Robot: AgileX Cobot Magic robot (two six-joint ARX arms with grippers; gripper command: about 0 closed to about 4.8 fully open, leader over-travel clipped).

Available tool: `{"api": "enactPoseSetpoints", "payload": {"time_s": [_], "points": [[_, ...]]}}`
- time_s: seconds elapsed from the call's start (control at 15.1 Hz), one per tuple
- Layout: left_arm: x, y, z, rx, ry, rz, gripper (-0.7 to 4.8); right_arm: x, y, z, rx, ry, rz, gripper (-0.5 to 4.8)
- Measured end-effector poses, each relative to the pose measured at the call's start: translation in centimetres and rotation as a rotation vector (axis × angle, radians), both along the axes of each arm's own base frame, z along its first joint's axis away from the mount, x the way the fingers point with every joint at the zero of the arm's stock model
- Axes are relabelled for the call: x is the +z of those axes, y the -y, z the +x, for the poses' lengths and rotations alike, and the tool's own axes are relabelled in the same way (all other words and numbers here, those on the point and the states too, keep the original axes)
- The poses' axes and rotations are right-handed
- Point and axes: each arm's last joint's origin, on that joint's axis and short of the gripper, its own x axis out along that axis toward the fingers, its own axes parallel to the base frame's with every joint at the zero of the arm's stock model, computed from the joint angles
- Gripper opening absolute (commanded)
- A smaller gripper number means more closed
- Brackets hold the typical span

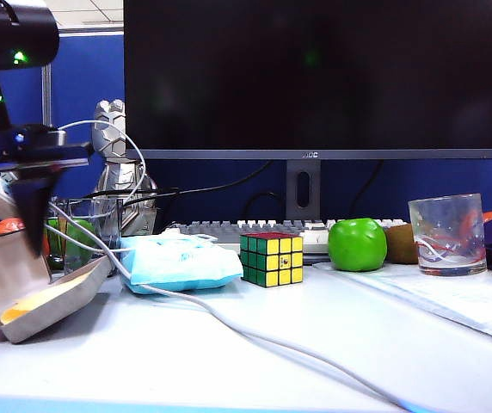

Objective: Pick up the glasses, fold the temples of the glasses, place the glasses into the glasses case, and finally close the glasses case.

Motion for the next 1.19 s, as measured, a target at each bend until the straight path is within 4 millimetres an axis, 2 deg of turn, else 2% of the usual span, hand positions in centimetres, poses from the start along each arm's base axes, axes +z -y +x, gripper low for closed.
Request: {"api": "enactPoseSetpoints", "payload": {"time_s": [0.2, 0.46, 0.53, 0.8, 1.19], "points": [[0.0, 0.0, 0.0, -0.001, 0.002, 0.0, 0.74, 0.0, 0.0, 0.0, 0.0, -0.001, 0.0, -0.05], [-0.1, 0.0, 0.0, 0.002, -0.006, 0.004, 0.32, 0.0, 0.0, 0.0, 0.0, 0.0, 0.0, -0.05], [-0.1, 0.0, 0.0, 0.001, -0.006, 0.007, -0.06, 0.0, 0.0, 0.0, -0.001, 0.0, -0.001, -0.05], [-0.1, 0.0, -0.1, -0.009, -0.016, -0.013, -0.06, 0.0, 0.0, 0.0, -0.002, 0.008, -0.003, -0.05], [1.4, -0.6, -2.2, -0.047, -0.078, -0.021, -0.06, -0.2, 0.0, 0.0, -0.01, -0.002, -0.016, -0.05]]}}
